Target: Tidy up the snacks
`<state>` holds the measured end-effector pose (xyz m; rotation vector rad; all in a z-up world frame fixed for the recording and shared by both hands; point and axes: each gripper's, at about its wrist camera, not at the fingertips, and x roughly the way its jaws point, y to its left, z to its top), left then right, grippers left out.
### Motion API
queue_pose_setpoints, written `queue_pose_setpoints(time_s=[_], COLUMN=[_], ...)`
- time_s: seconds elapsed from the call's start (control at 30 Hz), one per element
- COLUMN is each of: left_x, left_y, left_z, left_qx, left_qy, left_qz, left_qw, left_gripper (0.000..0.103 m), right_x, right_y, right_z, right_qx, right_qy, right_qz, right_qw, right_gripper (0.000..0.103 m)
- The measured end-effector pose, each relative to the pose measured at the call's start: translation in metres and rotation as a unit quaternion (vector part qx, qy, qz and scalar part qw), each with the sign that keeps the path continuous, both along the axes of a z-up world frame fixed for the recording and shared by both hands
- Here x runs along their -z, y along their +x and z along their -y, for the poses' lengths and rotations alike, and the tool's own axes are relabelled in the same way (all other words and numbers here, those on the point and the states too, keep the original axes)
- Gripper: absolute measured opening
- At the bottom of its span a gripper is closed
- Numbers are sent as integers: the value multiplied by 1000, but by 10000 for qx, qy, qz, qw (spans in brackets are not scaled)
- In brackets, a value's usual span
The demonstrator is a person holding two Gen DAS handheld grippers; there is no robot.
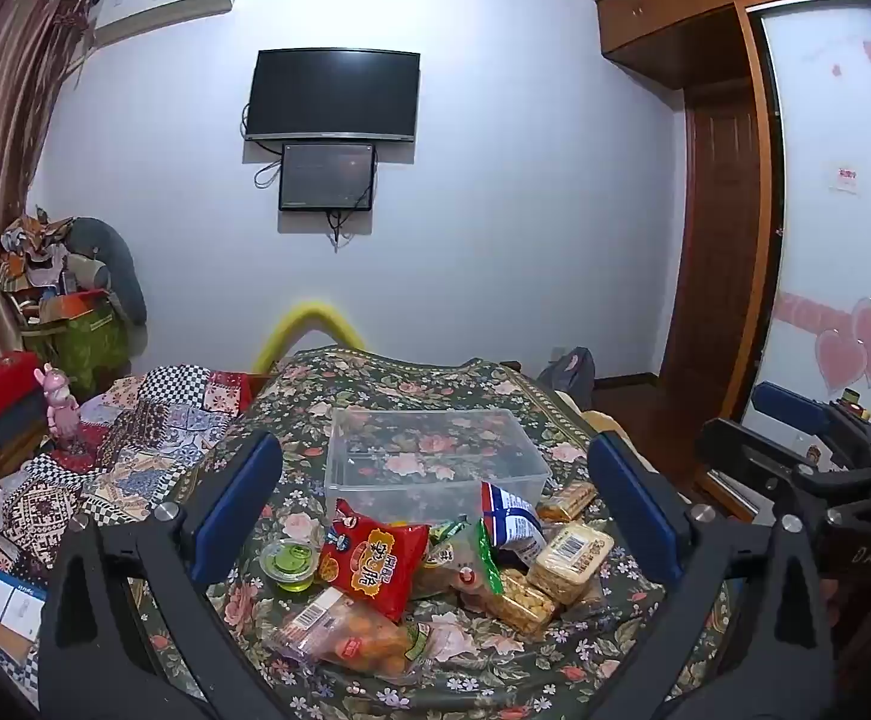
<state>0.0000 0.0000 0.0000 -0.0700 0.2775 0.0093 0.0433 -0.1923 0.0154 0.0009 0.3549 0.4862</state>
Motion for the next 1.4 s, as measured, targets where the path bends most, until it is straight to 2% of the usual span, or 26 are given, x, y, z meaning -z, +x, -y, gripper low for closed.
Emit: queue_pose_setpoints(time_s=[0.17,0.43,1.4], left_x=[-1,-1,0], left_y=[1,-3,0], left_z=[2,4,6], left_qx=[-1,-37,-32], left_qy=[109,185,165], left_qz=[-104,0,-14], left_qw=[9999,9998,9999], left_gripper=[103,103,103], right_x=[0,0,0], right_y=[-1,-2,-2], right_z=[-1,-2,-3], right_qx=[-9,-27,-33], right_qy=[-20,-47,-43], right_qz=[-7,7,37], right_qw=[10000,10000,10000], right_gripper=[103,103,103])
